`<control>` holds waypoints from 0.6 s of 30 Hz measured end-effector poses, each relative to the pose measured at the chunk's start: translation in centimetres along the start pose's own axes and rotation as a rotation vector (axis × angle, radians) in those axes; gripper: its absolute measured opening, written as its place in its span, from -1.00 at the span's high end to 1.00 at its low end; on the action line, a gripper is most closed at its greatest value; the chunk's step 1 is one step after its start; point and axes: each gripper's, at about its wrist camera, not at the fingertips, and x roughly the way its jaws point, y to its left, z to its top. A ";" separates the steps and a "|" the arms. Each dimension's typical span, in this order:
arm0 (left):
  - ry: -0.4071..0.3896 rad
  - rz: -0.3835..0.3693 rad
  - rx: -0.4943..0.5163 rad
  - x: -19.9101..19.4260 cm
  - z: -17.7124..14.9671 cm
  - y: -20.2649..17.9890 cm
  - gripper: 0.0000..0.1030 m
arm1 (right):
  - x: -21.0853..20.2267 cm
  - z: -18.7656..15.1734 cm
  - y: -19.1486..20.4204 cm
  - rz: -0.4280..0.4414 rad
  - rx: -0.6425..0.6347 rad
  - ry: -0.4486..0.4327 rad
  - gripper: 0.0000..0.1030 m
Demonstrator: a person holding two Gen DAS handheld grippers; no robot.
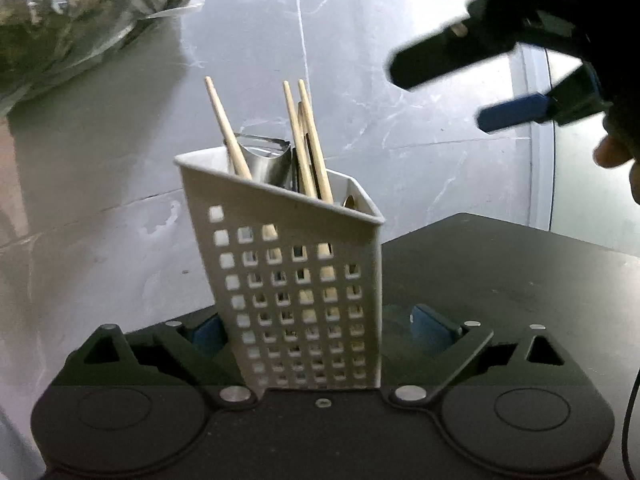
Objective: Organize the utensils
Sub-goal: 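Open the right tool and set the caddy down on the table with the left tool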
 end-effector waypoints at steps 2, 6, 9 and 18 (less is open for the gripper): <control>-0.007 0.020 -0.005 -0.8 -0.3 -0.4 -0.98 | -0.7 -0.4 -0.6 -0.018 0.016 0.006 -0.99; -0.005 0.070 -0.027 -2.8 -0.6 -1.5 -0.98 | -2.2 -1.1 -1.8 -0.039 0.038 0.025 -0.99; -0.001 0.123 -0.071 -4.5 -0.6 -2.4 -0.98 | -3.5 -1.7 -2.7 -0.031 0.041 0.049 -0.99; 0.029 0.329 -0.238 -10.1 1.2 -7.0 -0.99 | -9.3 -2.7 -4.7 0.008 0.025 0.127 -0.99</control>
